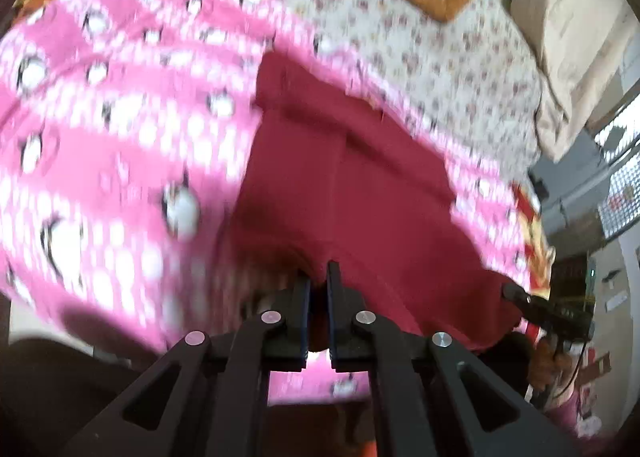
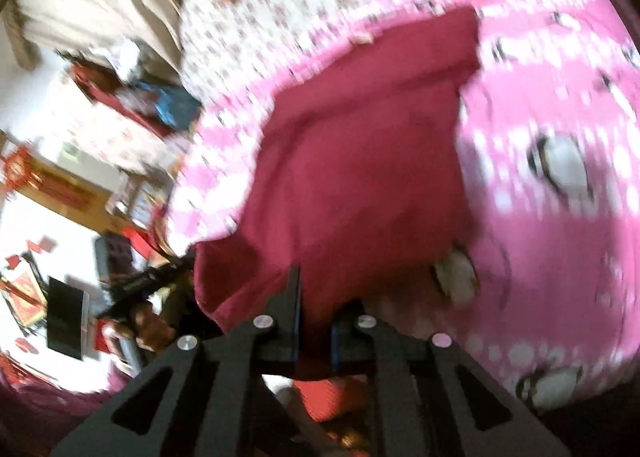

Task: Fold small clothes

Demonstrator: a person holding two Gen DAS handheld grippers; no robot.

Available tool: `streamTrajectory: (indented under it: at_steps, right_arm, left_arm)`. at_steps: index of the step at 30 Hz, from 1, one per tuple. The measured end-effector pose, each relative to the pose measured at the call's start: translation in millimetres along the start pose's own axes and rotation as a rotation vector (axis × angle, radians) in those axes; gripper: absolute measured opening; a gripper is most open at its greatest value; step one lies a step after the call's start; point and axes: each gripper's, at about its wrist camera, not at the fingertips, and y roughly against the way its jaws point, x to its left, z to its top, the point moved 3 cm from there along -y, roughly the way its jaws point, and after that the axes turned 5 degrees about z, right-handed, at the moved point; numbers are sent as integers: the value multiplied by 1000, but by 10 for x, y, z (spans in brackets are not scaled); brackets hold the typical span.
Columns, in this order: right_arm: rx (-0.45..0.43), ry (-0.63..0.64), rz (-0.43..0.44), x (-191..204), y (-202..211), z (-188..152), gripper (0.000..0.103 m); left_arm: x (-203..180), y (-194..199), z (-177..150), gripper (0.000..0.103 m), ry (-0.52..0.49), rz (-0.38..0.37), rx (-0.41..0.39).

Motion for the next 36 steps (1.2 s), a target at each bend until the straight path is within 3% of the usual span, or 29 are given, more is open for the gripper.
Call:
streamTrajectory:
  at_steps: [5,9,12,15,21,26,32,33,35,36]
  right_arm:
    - [-137,19,19,94,89,524,10]
    - [-204,42,-47,55,-6,1014,10]
    - [-234,38,-84,-34,-112,1379,10]
    - [-260,12,-101,-174,-247,1760,10]
    - [-224,-31,-177,-580,-635,2259,10]
    - [-182,-41,-226,-867,-977,2505,10]
    - [-236,-69,-235,-1017,-1154,2697,11]
    - [-235,-97,-230,-1080,-1180,2721,15]
    - [-213,-149,-206,-1153,-1187,2731,22]
    - [-235,-168,-181,-1152,-1127,2715,32]
  left_arm:
    - [-138,-235,693,0,18,-17,-102]
    - [-218,-470,1228,0,19,19,-187]
    - [-284,-737,1622,0,58,11,-208]
    - [-310,-996,1871,0,63,52,-229]
    - [-173,-1552,2079,0,77,130,-204]
    - [17,-1792,2226,0,137,124,-177]
    - [114,-1931,2314,0,155,79,-153]
    - [140,-1968,2313,1,161,67,-133]
    - [161,-1961,2309,17,167,67,-122]
    - [163,-1911,2311,22,168,69,-130]
